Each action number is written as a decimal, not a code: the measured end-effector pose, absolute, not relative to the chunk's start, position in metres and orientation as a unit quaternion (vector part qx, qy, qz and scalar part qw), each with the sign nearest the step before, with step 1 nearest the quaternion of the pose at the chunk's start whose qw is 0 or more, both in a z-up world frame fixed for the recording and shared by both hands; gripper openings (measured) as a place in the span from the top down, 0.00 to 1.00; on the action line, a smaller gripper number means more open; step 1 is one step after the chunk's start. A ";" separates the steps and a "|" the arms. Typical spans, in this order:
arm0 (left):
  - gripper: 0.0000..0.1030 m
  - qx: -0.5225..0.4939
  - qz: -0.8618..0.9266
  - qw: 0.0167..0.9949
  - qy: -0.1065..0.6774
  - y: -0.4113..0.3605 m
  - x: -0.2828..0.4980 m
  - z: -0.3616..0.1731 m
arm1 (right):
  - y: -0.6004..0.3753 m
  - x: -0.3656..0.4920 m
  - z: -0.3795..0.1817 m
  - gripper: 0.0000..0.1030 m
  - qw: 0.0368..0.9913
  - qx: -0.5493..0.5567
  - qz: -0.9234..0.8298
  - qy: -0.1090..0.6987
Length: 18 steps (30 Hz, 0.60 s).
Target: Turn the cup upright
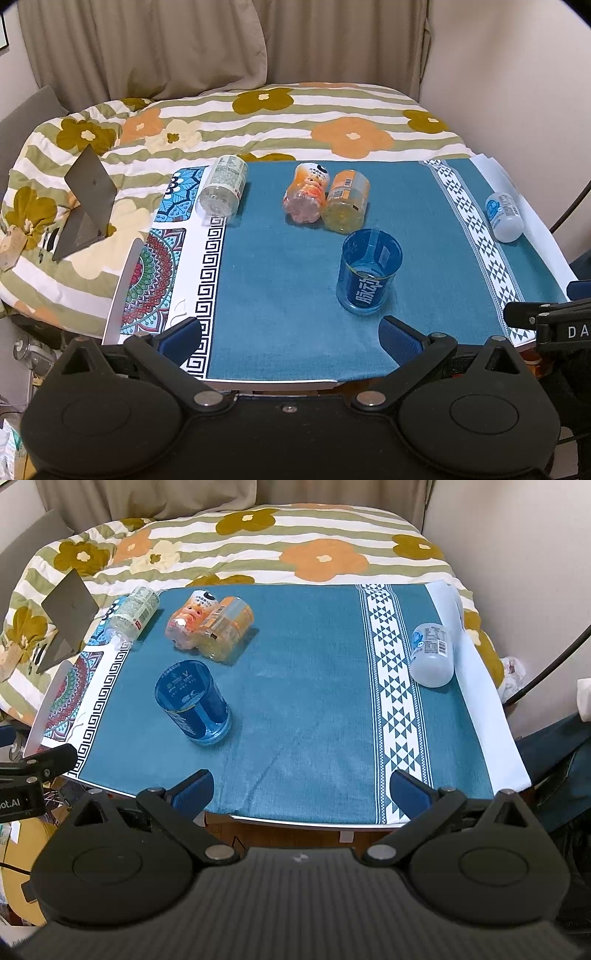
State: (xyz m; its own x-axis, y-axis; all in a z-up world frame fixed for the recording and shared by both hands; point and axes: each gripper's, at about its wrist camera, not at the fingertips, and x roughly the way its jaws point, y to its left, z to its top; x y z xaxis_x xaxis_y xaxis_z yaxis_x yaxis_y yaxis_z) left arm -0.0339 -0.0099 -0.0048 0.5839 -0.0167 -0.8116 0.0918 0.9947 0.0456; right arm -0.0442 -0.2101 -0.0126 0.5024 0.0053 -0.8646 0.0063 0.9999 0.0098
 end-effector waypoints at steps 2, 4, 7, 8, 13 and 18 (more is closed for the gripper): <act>0.00 0.042 -0.031 0.889 0.454 -0.010 -0.034 -0.004 | -0.210 -0.044 -0.013 0.00 0.867 0.005 -0.001 0.499; 0.00 0.043 -0.032 0.890 0.453 -0.010 -0.034 -0.004 | -0.209 -0.044 -0.011 0.00 0.867 0.005 -0.001 0.498; 0.00 0.045 -0.033 0.891 0.450 -0.010 -0.035 -0.003 | -0.208 -0.044 -0.009 0.00 0.868 0.004 -0.002 0.497; 0.00 0.046 -0.033 0.891 0.450 -0.011 -0.035 -0.003 | -0.208 -0.044 -0.009 0.00 0.868 0.004 -0.002 0.497; 0.00 0.050 -0.031 0.892 0.448 -0.011 -0.034 -0.002 | -0.208 -0.045 -0.008 0.00 0.869 0.005 -0.004 0.495; 0.00 0.046 -0.033 0.893 0.445 -0.010 -0.034 -0.001 | -0.209 -0.047 -0.007 0.00 0.870 0.006 -0.007 0.493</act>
